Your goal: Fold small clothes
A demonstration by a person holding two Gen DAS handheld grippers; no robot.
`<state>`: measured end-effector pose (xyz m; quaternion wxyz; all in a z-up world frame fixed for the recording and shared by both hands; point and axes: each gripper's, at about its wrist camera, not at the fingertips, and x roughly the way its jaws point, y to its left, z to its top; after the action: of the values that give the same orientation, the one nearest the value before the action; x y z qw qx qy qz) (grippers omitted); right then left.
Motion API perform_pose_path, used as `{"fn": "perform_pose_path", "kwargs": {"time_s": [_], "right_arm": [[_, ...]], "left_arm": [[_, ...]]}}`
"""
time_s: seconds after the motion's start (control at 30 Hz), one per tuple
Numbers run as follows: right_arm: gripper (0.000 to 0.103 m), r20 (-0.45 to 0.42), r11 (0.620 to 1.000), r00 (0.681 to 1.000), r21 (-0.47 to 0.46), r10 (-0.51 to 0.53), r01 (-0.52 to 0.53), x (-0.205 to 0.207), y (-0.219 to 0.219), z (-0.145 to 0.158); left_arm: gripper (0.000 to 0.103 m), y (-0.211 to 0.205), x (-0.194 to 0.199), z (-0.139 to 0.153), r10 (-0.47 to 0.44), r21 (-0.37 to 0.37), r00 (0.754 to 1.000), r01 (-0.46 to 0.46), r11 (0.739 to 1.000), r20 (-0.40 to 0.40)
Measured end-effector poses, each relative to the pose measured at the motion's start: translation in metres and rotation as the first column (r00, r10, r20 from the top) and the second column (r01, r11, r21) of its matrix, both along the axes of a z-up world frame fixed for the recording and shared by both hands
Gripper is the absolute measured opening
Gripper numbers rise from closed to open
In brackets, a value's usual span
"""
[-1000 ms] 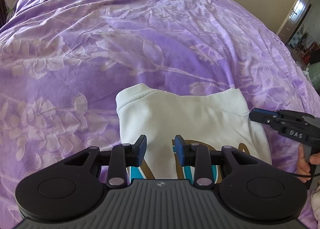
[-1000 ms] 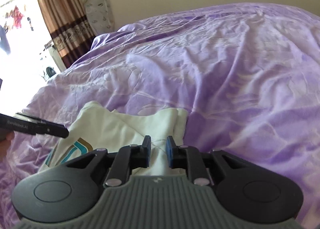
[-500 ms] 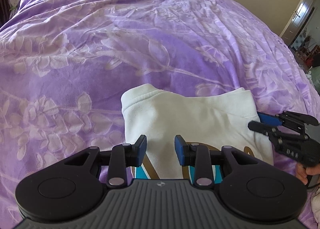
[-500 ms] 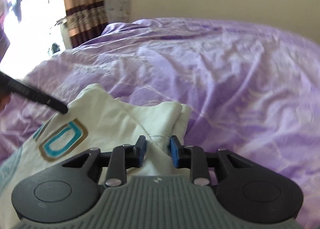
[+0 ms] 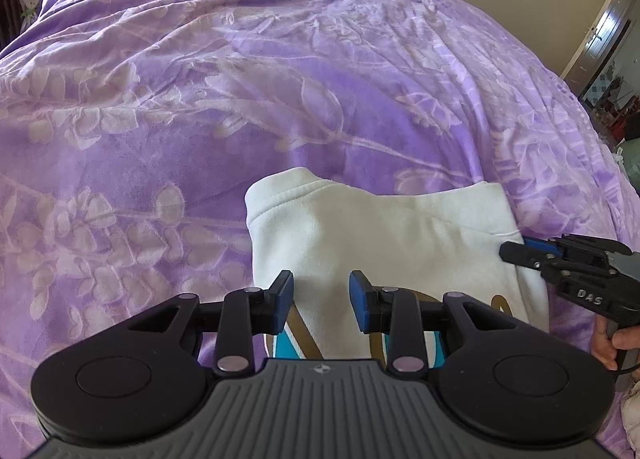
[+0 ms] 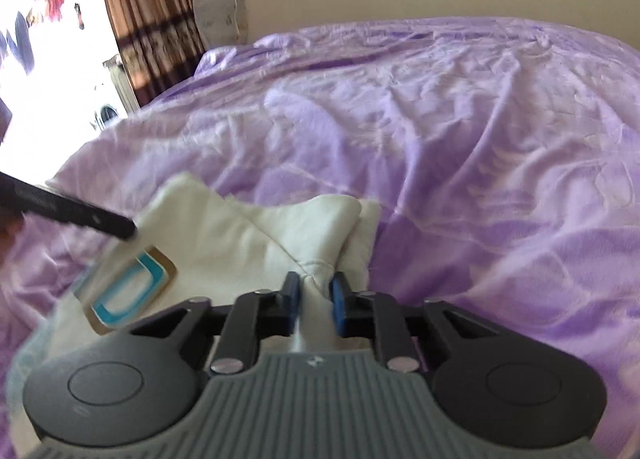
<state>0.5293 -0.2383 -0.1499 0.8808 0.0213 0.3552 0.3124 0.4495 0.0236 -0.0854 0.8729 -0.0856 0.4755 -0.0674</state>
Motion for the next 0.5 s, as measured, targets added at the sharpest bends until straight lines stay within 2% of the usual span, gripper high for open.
{"fn": "perform_pose_path", "kwargs": {"time_s": [0.1, 0.17, 0.23, 0.37, 0.5], "right_arm": [[0.005, 0.036, 1.0, 0.999, 0.017, -0.013, 0.013, -0.006, 0.002, 0.016], [0.004, 0.021, 0.999, 1.0, 0.045, -0.021, 0.02, -0.006, -0.003, 0.028], [0.004, 0.004, 0.999, 0.999, 0.033, -0.036, 0.036, -0.003, -0.006, 0.031], [0.004, -0.04, 0.994, 0.994, -0.044, -0.097, 0.095, 0.009, -0.002, 0.01], [0.007, -0.043, 0.989, 0.991, -0.081, -0.125, 0.121, 0.016, 0.005, -0.007]], "left_arm": [[0.037, 0.001, -0.004, 0.005, 0.0, -0.008, 0.999, 0.0, 1.0, 0.037], [0.036, 0.001, -0.004, 0.01, -0.011, -0.015, 0.999, 0.012, 1.0, 0.053], [0.035, -0.001, -0.001, 0.01, -0.024, -0.009, 0.999, 0.024, 1.0, 0.048], [0.034, -0.007, 0.005, -0.002, -0.02, -0.015, 0.999, 0.021, 1.0, 0.031], [0.034, -0.012, 0.008, -0.021, -0.019, 0.027, 1.0, 0.019, 0.999, 0.019]]}}
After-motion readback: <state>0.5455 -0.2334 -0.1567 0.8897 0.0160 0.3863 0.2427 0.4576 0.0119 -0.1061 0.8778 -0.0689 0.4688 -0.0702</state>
